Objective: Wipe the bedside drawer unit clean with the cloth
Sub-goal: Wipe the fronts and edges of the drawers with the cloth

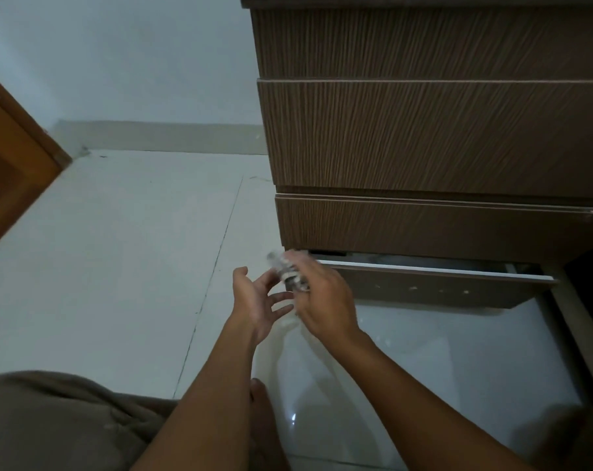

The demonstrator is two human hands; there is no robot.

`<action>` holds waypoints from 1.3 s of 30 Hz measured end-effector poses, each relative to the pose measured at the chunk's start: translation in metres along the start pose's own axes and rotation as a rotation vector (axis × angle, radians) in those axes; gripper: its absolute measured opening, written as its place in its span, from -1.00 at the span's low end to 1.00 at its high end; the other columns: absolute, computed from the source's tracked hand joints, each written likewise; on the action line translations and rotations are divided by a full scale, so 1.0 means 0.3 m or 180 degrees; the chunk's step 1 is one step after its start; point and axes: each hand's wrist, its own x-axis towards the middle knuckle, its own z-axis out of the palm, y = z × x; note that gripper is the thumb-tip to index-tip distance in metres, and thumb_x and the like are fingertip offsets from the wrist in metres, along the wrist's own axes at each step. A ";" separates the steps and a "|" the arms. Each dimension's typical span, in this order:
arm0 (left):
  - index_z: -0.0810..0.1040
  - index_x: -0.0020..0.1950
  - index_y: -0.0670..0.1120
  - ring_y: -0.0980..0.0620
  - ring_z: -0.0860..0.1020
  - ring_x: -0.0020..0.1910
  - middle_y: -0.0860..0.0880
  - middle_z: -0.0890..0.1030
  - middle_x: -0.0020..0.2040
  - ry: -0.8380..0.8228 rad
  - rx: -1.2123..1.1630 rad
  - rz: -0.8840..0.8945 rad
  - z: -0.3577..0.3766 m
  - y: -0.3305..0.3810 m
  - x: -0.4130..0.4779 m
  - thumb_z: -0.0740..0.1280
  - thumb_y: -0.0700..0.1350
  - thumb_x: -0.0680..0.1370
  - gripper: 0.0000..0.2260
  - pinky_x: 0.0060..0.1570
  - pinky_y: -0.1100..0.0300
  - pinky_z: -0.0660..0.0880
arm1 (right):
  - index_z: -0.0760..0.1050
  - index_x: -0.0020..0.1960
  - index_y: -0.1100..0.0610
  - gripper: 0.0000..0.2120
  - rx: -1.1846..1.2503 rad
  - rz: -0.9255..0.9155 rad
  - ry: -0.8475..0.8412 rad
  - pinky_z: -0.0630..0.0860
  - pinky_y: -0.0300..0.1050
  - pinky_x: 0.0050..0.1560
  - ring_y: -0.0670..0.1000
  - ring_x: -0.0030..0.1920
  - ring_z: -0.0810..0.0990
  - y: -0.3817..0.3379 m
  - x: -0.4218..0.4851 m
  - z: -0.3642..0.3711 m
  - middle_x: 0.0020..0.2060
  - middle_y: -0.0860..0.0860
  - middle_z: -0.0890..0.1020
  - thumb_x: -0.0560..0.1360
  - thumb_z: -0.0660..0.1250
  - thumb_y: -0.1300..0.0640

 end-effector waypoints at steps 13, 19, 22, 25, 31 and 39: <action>0.59 0.18 -0.10 -0.11 0.54 0.09 -0.15 0.62 0.15 -0.0195 -0.0086 -0.0035 -0.014 -0.002 0.006 -0.16 0.21 0.57 -0.37 0.11 -0.08 0.47 | 0.45 0.36 -0.06 -0.44 0.0172 0.0056 -0.0949 0.28 -0.13 0.36 -0.07 0.40 0.35 -0.039 0.058 -0.010 0.36 -0.10 0.48 0.47 0.22 0.39; 0.61 0.22 -0.05 -0.09 0.56 0.17 -0.03 0.59 0.25 -0.0221 0.0553 0.0098 0.000 -0.013 0.001 0.11 0.07 0.62 -0.63 0.19 -0.07 0.50 | 0.59 0.04 -0.03 -0.74 0.2162 0.1219 -0.0419 0.57 -0.20 -0.03 -0.08 -0.06 0.66 0.009 -0.038 -0.125 -0.10 -0.07 0.70 0.58 0.22 0.27; 0.53 0.34 -0.01 -0.03 0.57 0.14 0.01 0.57 0.26 0.0027 0.1024 0.0313 0.032 -0.025 -0.004 0.22 -0.01 0.64 -0.70 0.24 -0.07 0.50 | 0.60 -0.04 0.08 -0.77 0.2838 0.2019 -0.0024 0.59 -0.17 -0.13 0.00 -0.14 0.70 0.075 -0.076 -0.163 -0.16 0.02 0.72 0.55 0.24 0.35; 0.45 0.43 -0.09 -0.07 0.56 0.14 -0.08 0.56 0.26 0.0378 0.0998 0.0507 0.058 -0.045 0.006 0.24 -0.05 0.64 -0.64 0.29 -0.06 0.47 | 0.60 0.10 0.20 -0.80 0.3292 0.2550 0.0090 0.59 0.03 0.07 0.13 -0.01 0.69 0.138 -0.094 -0.173 -0.04 0.12 0.71 0.49 0.35 0.29; 0.52 0.36 -0.07 -0.10 0.50 0.28 -0.10 0.56 0.31 0.0672 0.0889 0.0617 0.090 -0.063 0.022 0.28 0.00 0.61 -0.66 0.37 -0.05 0.39 | 0.58 0.13 0.23 -0.77 0.3735 0.2539 -0.0010 0.56 0.09 0.15 0.14 0.05 0.67 0.167 -0.132 -0.198 0.01 0.14 0.70 0.47 0.41 0.31; 0.53 0.34 -0.07 -0.08 0.55 0.14 -0.07 0.59 0.21 0.1012 0.0483 0.0617 0.160 -0.066 0.032 0.28 0.00 0.61 -0.67 0.25 0.00 0.49 | 0.59 -0.07 0.02 -0.91 0.2859 0.2529 0.0678 0.60 -0.25 -0.15 -0.11 -0.13 0.69 0.242 -0.192 -0.234 -0.15 -0.07 0.71 0.47 0.45 0.18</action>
